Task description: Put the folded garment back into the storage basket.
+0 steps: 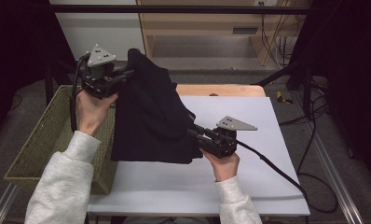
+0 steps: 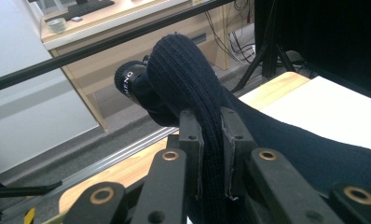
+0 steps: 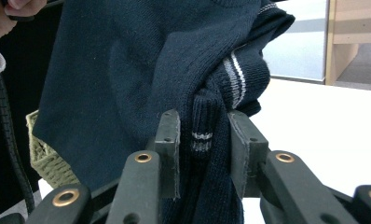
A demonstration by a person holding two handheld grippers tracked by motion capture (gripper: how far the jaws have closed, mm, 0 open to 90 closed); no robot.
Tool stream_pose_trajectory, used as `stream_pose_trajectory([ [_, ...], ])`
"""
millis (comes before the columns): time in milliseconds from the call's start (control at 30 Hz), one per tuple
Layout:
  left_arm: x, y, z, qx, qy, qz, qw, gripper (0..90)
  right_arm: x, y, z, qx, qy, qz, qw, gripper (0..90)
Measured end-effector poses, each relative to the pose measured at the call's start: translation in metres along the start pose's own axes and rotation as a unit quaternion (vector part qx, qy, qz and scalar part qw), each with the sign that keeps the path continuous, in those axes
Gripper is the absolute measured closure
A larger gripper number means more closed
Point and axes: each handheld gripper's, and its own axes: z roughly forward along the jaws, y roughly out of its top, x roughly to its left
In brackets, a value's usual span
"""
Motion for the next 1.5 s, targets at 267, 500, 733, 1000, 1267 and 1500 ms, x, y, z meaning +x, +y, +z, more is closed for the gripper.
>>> stream_pose_trajectory([
  [267,0.016,0.0,-0.011,0.006,0.008,-0.001,1.0,80.9,0.013,0.006,0.014,0.0,0.009,-0.009,0.9999,67.8],
  [500,0.031,-0.002,-0.021,0.013,0.015,-0.002,0.9998,80.9,0.024,0.008,0.029,-0.001,0.021,-0.01,0.9997,67.7],
  [733,0.043,-0.002,-0.028,0.022,0.023,-0.003,0.9995,80.9,0.034,0.012,0.043,0.001,0.03,-0.014,0.9995,67.8],
  [1000,0.058,-0.004,-0.034,0.032,0.031,-0.007,0.999,80.9,0.045,0.016,0.055,0.005,0.037,-0.026,0.999,67.8],
  [1267,0.071,-0.008,-0.038,0.044,0.038,-0.007,0.9983,80.9,0.057,0.018,0.069,0.01,0.047,-0.03,0.9984,67.8],
  [1500,0.081,-0.012,-0.046,0.051,0.046,-0.006,0.9976,80.9,0.068,0.018,0.081,0.014,0.053,-0.034,0.9979,67.9],
])
